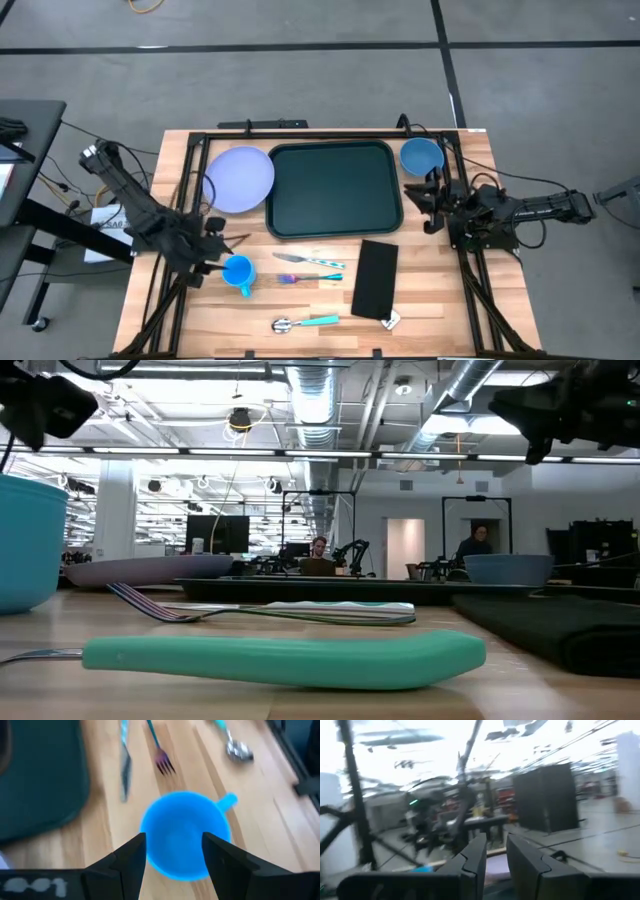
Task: Set up tray
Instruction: Put the blue mug on the black tray
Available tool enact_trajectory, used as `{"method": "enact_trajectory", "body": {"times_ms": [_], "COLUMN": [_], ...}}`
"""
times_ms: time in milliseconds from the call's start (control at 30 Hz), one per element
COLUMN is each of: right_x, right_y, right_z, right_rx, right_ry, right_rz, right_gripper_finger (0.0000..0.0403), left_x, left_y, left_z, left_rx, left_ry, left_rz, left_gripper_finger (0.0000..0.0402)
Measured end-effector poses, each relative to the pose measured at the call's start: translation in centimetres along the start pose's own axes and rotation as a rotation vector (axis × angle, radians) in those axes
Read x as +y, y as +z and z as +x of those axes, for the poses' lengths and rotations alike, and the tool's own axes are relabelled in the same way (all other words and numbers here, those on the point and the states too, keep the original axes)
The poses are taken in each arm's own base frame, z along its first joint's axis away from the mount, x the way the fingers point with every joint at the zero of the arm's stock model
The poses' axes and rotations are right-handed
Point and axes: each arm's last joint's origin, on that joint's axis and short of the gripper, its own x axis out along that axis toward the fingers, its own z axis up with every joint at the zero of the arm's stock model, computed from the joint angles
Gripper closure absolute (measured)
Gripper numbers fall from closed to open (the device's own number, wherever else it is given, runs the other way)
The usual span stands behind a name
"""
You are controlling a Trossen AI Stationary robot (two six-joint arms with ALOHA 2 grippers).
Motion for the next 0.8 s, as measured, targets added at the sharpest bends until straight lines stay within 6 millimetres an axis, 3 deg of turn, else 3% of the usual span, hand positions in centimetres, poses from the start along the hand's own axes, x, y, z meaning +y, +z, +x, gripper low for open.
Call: {"method": "enact_trajectory", "body": {"times_ms": [367,633,800], "right_x": [0.0,0.0,0.0], "right_y": [0.2,0.1,0.1], "right_z": [0.0,0.0,0.0], "right_rx": [-0.018,-0.014,-0.01], "right_ry": [-0.015,-0.015,-0.015], "right_rz": [0.004,0.004,0.003], "right_gripper_finger": [0.0335,0.0335,0.0335], "left_x": [-3.2,-3.9,-4.2], "left_y": [3.9,3.5,3.5], "left_z": [2.5,4.7,5.5], "left_rx": [0.194,0.459,0.485], "left_ry": [-0.041,0.016,0.037], "left_rz": [0.102,0.146,0.14], "left_gripper_finger": [0.0221,0.0221,0.0221]}}
